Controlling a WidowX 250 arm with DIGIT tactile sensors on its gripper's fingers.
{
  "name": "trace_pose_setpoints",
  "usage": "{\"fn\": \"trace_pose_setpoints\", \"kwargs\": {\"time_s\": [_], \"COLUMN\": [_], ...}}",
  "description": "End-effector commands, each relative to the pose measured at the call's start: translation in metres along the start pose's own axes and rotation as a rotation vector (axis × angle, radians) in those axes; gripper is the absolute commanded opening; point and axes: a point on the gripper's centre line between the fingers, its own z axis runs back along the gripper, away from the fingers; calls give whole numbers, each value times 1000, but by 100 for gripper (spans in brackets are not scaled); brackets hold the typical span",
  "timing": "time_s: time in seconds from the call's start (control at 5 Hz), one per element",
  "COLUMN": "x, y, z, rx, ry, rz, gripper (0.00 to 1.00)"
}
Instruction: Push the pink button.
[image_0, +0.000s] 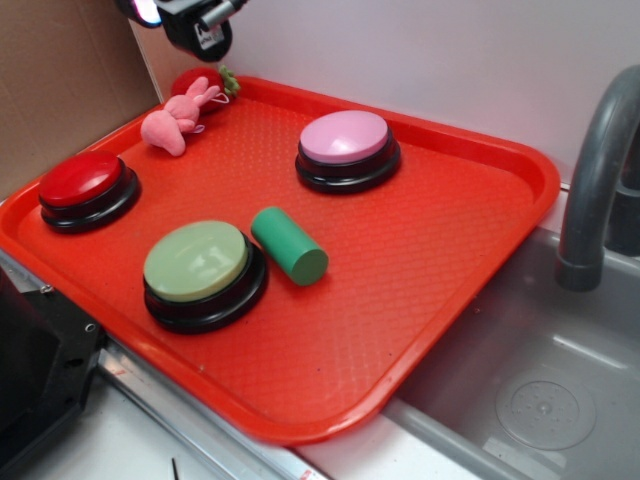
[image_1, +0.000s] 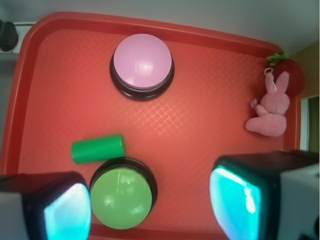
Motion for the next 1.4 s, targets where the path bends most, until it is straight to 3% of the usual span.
{"fn": "trace_pose_setpoints", "kwargs": {"time_s": [0.0,0.4,0.8,1.2], "x": [43,83,88,94], "y": [-3,0,9,13], "z": [-22,-72,-115,-125], "rx": [-13,15,9,11], "ry": [-114,-144,-103,-66], "rz": [-72,-77,-22,-7], "gripper": [100,100,100,100]}}
